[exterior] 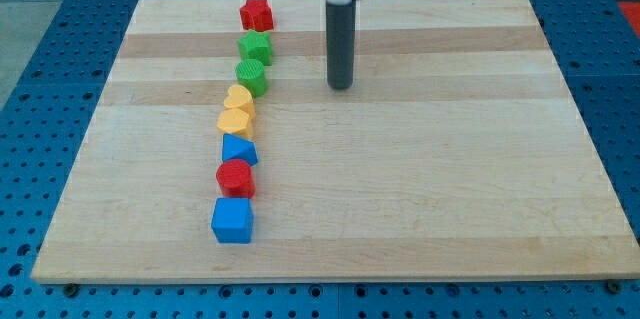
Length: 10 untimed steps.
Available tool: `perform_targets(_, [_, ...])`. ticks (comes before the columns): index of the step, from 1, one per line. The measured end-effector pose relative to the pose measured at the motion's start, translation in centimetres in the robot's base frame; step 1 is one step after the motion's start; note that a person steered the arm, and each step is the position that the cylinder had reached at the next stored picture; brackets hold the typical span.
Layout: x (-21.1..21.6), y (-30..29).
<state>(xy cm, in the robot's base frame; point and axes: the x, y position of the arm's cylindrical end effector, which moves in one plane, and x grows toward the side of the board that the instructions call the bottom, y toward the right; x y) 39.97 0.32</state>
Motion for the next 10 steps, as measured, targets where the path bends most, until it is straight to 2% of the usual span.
perform_targets(1, [4.3, -2.3])
perform_targets(2, [11.8, -3.8])
perform_targets(3, [14.7, -9.1])
perform_targets(4, [16.0, -10.2])
perform_targets(5, [19.1, -8.1])
perform_targets(6, [19.1, -7.5])
perform_targets(7, [21.9, -6.2])
perform_targets(8, [21.9, -8.3])
perform_targets(9, [19.6, -12.8])
perform_targets(10, [17.5, -14.8])
